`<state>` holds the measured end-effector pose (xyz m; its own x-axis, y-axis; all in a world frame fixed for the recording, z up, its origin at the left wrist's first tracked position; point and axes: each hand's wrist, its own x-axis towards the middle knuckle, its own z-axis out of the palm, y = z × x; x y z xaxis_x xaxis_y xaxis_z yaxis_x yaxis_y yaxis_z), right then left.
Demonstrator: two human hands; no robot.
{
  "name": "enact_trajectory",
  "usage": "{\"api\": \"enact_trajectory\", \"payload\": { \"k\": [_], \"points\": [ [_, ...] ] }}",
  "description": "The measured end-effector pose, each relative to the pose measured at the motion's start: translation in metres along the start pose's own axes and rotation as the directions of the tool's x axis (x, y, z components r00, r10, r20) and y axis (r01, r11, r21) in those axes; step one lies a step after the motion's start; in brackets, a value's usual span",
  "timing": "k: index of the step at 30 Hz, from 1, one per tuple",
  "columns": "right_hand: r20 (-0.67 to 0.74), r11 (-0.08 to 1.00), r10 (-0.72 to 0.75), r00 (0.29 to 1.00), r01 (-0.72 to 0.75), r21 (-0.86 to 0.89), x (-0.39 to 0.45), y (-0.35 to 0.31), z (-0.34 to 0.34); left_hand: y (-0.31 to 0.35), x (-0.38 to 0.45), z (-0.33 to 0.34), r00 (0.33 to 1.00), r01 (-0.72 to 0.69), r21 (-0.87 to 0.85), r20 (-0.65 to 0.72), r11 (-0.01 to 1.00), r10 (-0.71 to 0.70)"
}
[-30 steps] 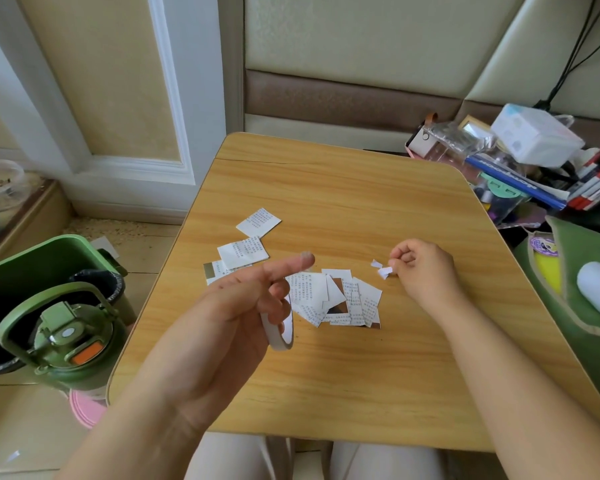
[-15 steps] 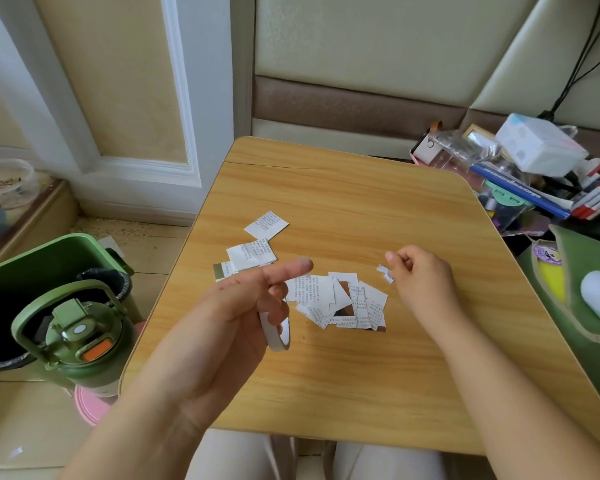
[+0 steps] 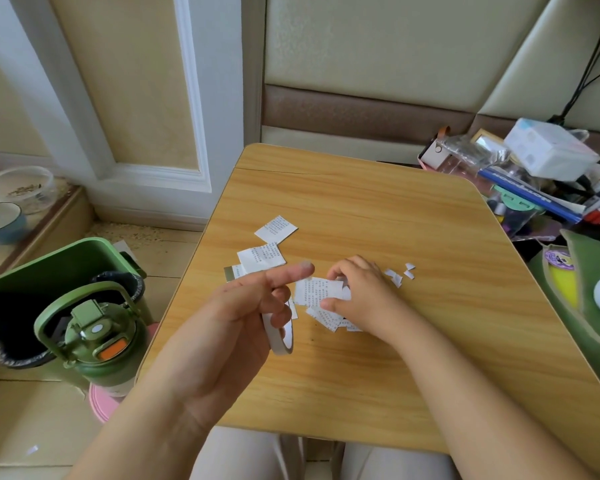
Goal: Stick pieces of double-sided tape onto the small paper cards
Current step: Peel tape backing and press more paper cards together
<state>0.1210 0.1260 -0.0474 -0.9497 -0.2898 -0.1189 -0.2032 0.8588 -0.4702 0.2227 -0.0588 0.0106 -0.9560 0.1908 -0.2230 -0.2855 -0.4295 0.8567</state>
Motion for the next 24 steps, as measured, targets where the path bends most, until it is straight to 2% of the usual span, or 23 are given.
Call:
{"api": "enact_trajectory", "payload": {
  "k": [4,6,10,12,17,21,24],
  "points": [
    [-0.061,0.995,0.001,0.998,0.005,0.097,-0.001,-0.002,-0.001,0.000,0.000,0.001,1.000,0.013,-0.004,-0.007,1.000,-0.013],
    [-0.087,0.977,0.017,0.996,0.002,0.213,-0.004,-0.003,-0.001,0.000,-0.001,0.002,1.000,0.018,-0.005,-0.013,1.000,-0.018],
    [-0.172,0.867,0.112,0.979,-0.011,0.498,-0.016,-0.001,-0.012,0.002,-0.004,0.003,0.999,0.020,-0.020,-0.029,1.000,-0.021],
    [-0.171,0.830,0.161,0.972,-0.039,0.556,-0.027,0.005,-0.019,0.003,-0.005,0.004,0.999,0.026,-0.028,-0.039,0.999,-0.027],
    [-0.115,0.902,0.170,0.979,-0.108,0.417,-0.061,0.023,-0.006,0.002,-0.004,0.013,0.998,0.056,-0.060,-0.030,0.997,-0.057],
    [-0.253,0.971,0.114,0.961,-0.053,0.235,-0.068,0.029,0.015,0.000,-0.007,0.021,0.994,0.107,-0.108,0.045,0.988,-0.102],
    [-0.339,0.985,0.061,0.939,-0.001,0.175,-0.073,0.027,0.017,0.001,-0.010,0.023,0.984,0.157,-0.127,0.105,0.979,-0.144]
  ]
}}
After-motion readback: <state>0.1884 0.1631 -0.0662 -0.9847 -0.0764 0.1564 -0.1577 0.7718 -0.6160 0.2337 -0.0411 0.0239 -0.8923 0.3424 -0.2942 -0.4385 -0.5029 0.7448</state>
